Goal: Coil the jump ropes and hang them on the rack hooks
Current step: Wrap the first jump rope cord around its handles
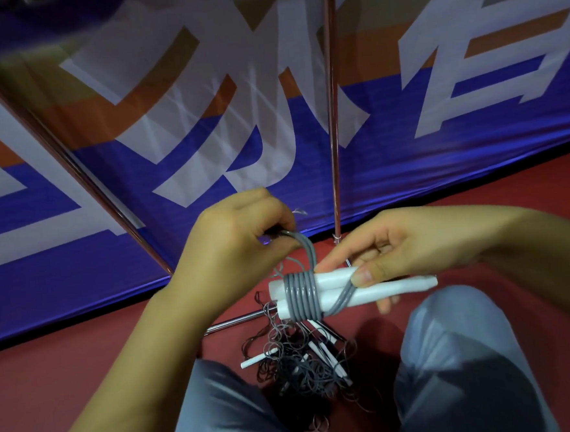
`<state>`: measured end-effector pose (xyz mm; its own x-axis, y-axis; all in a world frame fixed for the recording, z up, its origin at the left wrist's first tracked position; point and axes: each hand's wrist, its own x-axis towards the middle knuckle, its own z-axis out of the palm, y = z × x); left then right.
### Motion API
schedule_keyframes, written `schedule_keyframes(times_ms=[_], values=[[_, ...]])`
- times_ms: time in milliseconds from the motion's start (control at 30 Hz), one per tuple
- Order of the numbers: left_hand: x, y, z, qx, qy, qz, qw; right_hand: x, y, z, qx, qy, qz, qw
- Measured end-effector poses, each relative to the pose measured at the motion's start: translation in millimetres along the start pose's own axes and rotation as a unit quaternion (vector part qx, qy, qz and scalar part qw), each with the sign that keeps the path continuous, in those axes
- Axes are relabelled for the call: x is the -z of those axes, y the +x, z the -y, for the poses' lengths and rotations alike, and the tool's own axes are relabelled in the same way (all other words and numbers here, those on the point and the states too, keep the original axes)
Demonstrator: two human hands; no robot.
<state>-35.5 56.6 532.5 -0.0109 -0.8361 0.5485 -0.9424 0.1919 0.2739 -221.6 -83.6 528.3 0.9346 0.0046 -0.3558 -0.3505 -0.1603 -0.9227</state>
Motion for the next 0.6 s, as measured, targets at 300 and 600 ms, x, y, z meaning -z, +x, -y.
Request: schedule_keyframes(times_ms=[300, 600], values=[[-17.6, -19.6, -24.0, 0.069, 0.054, -0.04, 0.995, -7.1, 8.5, -15.4, -0.013, -0.018, -0.163, 0.986], [-31.7, -28.4, -40.0, 0.249, -0.127, -0.082, 0.957, -16.6, 10.6, -19.2, 0.043, -0.044, -0.305, 0.95]])
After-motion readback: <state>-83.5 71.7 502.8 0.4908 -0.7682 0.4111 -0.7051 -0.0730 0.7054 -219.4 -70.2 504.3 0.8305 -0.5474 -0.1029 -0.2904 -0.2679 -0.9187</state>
